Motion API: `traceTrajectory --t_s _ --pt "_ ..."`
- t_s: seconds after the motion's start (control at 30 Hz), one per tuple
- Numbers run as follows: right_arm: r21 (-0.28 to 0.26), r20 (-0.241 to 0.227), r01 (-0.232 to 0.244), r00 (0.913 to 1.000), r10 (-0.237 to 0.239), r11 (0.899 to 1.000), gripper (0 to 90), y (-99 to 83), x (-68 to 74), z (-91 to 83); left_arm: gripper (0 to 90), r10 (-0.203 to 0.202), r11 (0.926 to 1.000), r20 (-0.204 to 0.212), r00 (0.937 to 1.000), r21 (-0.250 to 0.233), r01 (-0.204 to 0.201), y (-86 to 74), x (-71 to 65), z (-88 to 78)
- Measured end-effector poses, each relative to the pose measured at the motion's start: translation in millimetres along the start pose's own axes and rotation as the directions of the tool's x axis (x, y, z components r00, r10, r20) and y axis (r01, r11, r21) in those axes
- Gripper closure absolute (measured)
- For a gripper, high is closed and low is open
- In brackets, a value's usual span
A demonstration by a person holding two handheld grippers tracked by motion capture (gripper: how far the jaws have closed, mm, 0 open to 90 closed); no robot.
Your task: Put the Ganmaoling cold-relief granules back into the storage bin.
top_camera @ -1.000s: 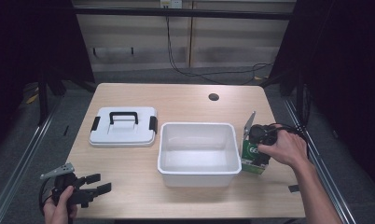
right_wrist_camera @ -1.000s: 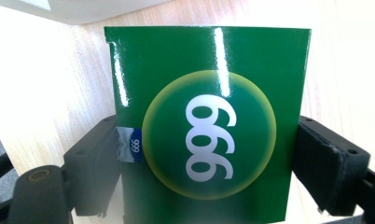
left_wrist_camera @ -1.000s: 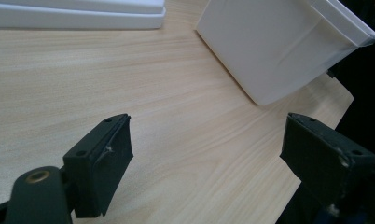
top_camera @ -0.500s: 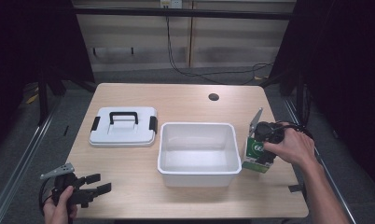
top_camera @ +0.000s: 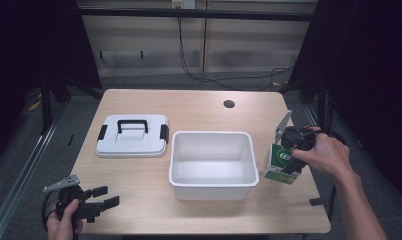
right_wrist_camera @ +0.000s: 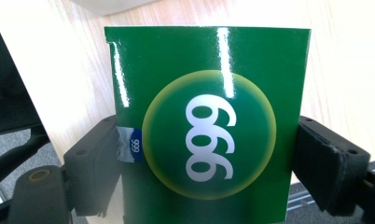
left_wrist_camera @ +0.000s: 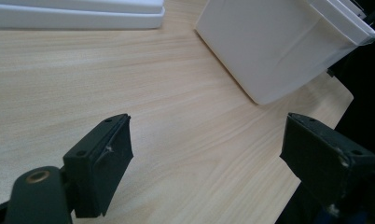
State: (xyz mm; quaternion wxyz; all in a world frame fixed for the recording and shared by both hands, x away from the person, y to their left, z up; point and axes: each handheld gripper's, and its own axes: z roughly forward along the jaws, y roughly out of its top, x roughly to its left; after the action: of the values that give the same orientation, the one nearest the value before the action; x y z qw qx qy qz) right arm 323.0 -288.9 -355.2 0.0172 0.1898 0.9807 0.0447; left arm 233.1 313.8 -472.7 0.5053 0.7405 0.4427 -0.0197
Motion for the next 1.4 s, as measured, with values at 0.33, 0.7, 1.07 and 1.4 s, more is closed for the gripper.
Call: traceTrajectory --t_s 0.33,0.7,1.07,1.4 --pt "0.007 0.003 0.013 0.9999 -0.013 1.0 16.1 -3.7 0.8 -15.3 16.1 -0.004 1.0 0.002 1.0 -0.001 0.004 -0.2 -0.3 -0.1" --pt "0.021 0.029 0.037 0.9989 -0.038 0.999 16.0 3.1 3.1 -42.1 16.1 -0.001 1.0 0.004 1.0 0.002 0.001 0.0 0.1 -0.1" --pt "0.003 0.056 0.057 0.9968 -0.057 0.998 16.0 12.7 4.8 -73.1 16.1 -0.002 1.0 0.004 1.0 0.002 0.002 0.0 0.1 -0.2" --pt "0.011 0.076 0.081 0.9938 -0.082 0.997 16.1 22.5 7.6 -94.6 16.1 -0.002 1.0 0.003 1.0 0.001 0.002 -0.1 -0.3 -0.1"
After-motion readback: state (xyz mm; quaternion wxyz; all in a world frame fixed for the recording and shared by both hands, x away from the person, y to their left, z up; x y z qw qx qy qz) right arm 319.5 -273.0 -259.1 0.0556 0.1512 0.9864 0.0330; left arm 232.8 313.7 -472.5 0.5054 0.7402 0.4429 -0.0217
